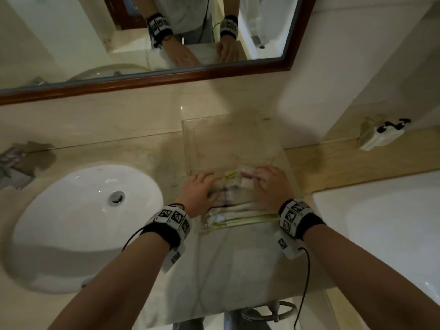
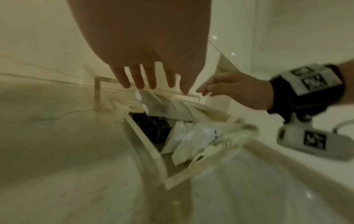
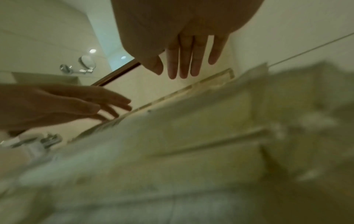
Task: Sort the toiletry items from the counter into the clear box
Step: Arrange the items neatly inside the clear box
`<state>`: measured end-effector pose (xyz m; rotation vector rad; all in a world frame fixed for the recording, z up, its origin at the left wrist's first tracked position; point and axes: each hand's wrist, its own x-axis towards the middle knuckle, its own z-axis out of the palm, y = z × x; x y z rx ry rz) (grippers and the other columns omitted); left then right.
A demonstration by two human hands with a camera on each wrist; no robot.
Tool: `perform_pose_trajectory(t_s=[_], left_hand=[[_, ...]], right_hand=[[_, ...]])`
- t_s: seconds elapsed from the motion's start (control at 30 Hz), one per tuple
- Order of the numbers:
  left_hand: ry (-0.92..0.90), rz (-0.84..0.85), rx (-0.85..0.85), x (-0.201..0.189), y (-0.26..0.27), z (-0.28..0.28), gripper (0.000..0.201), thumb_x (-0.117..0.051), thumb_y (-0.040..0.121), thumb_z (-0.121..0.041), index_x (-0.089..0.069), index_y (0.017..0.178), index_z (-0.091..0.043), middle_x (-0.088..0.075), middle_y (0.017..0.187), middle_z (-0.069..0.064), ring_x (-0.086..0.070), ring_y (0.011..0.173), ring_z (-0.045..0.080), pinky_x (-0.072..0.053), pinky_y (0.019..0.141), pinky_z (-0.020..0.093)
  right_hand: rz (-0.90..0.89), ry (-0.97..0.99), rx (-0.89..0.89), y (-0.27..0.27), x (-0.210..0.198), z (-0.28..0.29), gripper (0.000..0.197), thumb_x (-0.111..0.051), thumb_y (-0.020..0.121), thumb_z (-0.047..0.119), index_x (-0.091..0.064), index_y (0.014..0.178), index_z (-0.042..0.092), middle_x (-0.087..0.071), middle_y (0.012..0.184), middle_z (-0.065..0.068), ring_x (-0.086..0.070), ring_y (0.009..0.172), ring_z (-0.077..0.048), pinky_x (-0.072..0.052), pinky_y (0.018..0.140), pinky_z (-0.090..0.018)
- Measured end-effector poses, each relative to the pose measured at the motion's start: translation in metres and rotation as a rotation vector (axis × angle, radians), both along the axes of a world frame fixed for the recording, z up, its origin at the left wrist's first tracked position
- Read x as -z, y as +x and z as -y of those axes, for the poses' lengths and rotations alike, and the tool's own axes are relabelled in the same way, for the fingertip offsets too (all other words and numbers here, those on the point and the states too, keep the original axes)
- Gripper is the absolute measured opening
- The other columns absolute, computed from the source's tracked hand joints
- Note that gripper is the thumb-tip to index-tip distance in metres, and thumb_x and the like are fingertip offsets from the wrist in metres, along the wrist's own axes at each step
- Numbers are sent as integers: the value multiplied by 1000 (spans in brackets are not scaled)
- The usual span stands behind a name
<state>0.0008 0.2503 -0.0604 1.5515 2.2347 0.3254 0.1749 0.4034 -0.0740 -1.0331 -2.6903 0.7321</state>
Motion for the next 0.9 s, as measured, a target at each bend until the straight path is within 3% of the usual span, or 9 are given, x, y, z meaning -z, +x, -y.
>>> perform_pose_trajectory(t_s=[0.2, 0.27, 0.33, 0.43, 0.57, 0.63, 0.7, 0.77, 0.9], left_hand=[[309, 511, -787, -19, -15, 21, 31, -47, 96, -15, -52, 122, 0, -67, 91, 12, -63, 79, 25, -49, 76, 32], [371, 677, -971, -20, -19, 30, 24, -46, 93, -9, -54, 112, 3, -66, 66, 6, -58, 55, 17, -48, 58, 27], [441, 787, -1166, -23, -16, 41, 17, -48, 90, -6, -59, 81, 2, -59, 40, -3, -51, 37, 9, -42, 46, 23], [473, 877, -1304, -29, -2, 50, 35, -51, 89, -10, -51, 54, -9, -45, 25, -6, -39, 25, 6, -31, 39, 19], [395, 808, -1201, -33, 20, 45, 38, -41, 95, -17, -56, 61, -8, -49, 29, -4, -38, 21, 2, -32, 34, 16], [311, 850, -1132, -28, 28, 39, 34, -32, 98, -9, -60, 83, 1, -67, 59, 8, -47, 29, 1, -35, 39, 17], [193, 836, -1024, -20, 35, 33, 28, -31, 97, -5, -57, 88, -4, -68, 92, 19, -62, 59, 13, -42, 53, 19], [61, 693, -845, -14, 43, 27, 20, -39, 93, -5, -58, 95, -1, -65, 103, 21, -62, 93, 30, -48, 74, 33], [-130, 366, -522, -3, 54, 16, 23, -45, 91, -9, -56, 111, -2, -59, 117, 19, -58, 105, 34, -46, 89, 37]], right_hand=[[-300, -331, 374, 18, -16, -13, 16, -46, 93, 12, -59, 103, 8, -61, 93, -7, -55, 82, -20, -45, 73, -32], [-331, -420, 452, 17, -14, -12, 15, -43, 96, 17, -57, 94, 12, -58, 76, -7, -53, 68, -22, -45, 65, -36], [-339, -465, 499, 13, -14, -5, 19, -41, 97, 21, -55, 84, 18, -53, 64, -5, -49, 58, -22, -43, 63, -37], [-271, -533, 496, 5, -22, 11, 29, -42, 96, 24, -64, 85, 10, -55, 78, -7, -51, 71, -21, -39, 70, -30], [-213, -581, 506, -1, -23, 26, 44, -41, 97, 29, -45, 55, 16, -45, 59, -1, -41, 54, -13, -32, 56, -26], [-188, -569, 532, -2, -14, 33, 43, -41, 97, 28, -41, 55, 17, -42, 57, -1, -38, 52, -14, -32, 60, -27], [-150, -494, 525, 0, -9, 38, 39, -41, 97, 25, -44, 61, 12, -46, 62, -5, -41, 57, -18, -31, 63, -30], [-141, -422, 531, 3, -5, 41, 26, -43, 96, 24, -49, 76, 9, -51, 76, -8, -47, 71, -21, -32, 66, -28], [-180, -357, 600, 22, -1, 33, 20, -47, 94, 20, -55, 100, 2, -53, 87, -7, -50, 80, -20, -32, 67, -21]])
